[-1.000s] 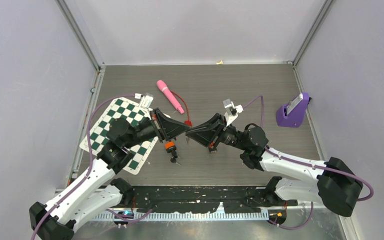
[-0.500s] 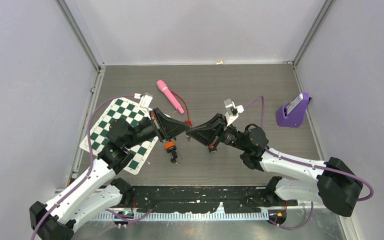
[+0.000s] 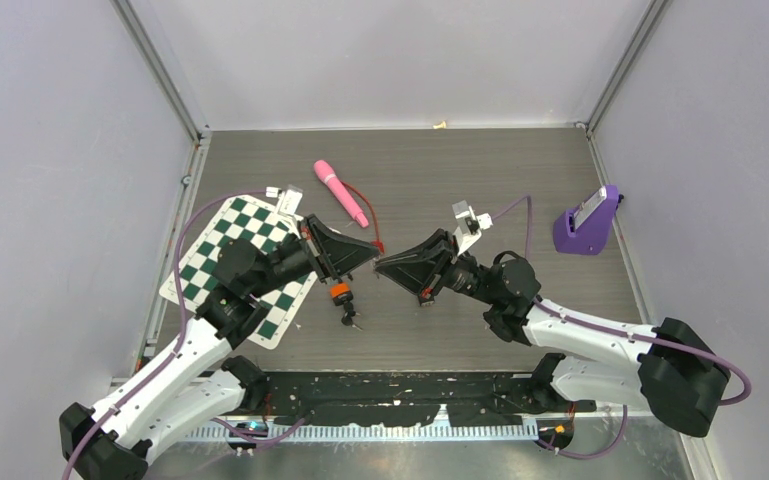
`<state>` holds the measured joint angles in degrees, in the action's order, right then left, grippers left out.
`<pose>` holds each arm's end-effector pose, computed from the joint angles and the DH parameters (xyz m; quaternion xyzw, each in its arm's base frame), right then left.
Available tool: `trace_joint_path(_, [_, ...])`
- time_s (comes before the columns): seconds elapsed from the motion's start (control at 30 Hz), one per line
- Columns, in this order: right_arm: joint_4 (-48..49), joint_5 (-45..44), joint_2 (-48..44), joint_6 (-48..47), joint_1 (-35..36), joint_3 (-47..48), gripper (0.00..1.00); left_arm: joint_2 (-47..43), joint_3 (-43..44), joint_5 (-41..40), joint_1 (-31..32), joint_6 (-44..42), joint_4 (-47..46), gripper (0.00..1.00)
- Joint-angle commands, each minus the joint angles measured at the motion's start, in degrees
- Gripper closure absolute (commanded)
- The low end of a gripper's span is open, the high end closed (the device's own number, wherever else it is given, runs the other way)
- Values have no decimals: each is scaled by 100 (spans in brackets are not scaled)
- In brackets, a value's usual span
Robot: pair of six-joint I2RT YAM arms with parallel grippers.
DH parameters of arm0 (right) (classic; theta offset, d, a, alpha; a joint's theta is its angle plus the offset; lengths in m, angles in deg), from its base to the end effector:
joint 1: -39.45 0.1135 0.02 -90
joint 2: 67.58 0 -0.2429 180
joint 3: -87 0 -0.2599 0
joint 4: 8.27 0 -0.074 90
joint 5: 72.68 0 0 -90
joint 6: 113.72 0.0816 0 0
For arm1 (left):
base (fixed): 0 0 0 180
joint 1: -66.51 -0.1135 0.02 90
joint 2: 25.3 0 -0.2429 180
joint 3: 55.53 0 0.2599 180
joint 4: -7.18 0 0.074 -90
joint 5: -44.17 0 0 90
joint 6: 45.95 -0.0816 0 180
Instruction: Unlock with the key
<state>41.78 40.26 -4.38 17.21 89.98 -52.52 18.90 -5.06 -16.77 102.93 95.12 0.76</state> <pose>0.1552 0.2385 0.2984 -0.2119 0.4937 0.6716 0.5103 0.1744 -0.1779 0.3432 0.1172 0.6247 -0.6359 0.4378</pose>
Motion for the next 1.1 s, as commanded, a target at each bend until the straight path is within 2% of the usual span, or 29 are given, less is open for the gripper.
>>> trace_joint_path(0.0, [251,-90,-160,8,39,31,81,-60,12,-33,11,59,-377,100])
trace_joint_path(0.6, [480,-299,-226,98,36,46,74,46,-59,103,90,123,-602,100])
trace_joint_path(1.07, [404,-197,-70,161,37,103,79,48,-29,87,107,171,-694,100])
